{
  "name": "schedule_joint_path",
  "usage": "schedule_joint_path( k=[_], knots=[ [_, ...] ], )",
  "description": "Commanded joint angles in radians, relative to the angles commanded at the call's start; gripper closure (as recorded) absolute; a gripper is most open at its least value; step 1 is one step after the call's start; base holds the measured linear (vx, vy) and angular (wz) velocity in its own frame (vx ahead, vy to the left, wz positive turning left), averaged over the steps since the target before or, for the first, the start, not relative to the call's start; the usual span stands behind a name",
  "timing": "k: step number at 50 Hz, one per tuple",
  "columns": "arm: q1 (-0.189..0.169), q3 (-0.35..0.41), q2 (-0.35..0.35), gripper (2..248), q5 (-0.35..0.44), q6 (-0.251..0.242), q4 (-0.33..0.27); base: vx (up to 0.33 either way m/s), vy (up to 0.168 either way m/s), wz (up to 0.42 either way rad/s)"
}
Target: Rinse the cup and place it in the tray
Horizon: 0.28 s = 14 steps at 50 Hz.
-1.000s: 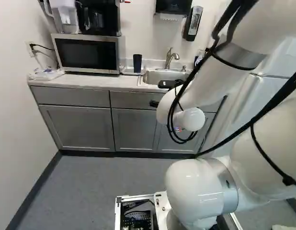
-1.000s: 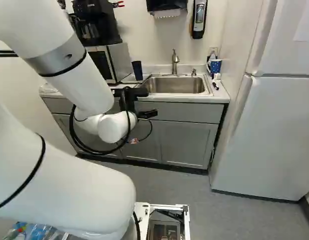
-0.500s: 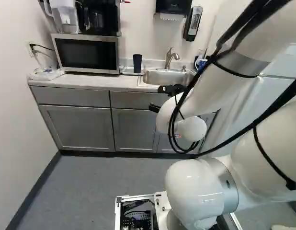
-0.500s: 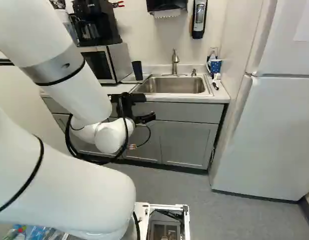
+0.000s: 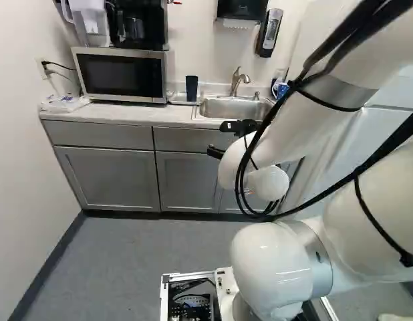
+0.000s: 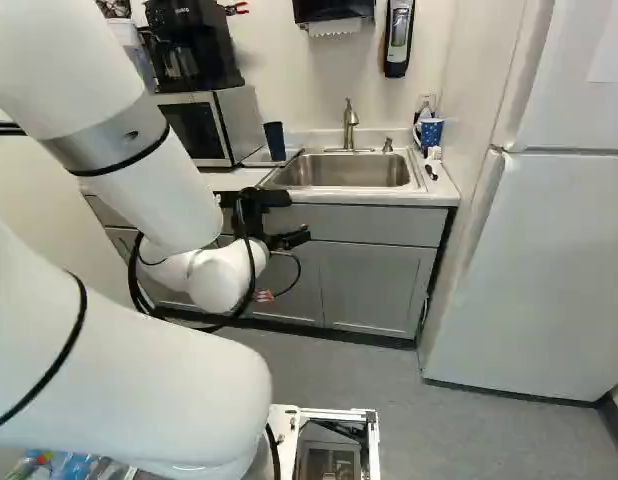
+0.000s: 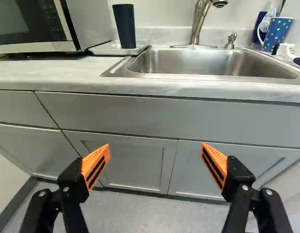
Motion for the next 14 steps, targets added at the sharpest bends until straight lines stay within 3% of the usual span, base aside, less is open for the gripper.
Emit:
schedule_joint_path(
  k=[14],
  knots=[
    [0.000, 0.000, 0.000, 3, 0.000, 0.000, 0.000, 0.000, 0.000, 0.000]
  ],
)
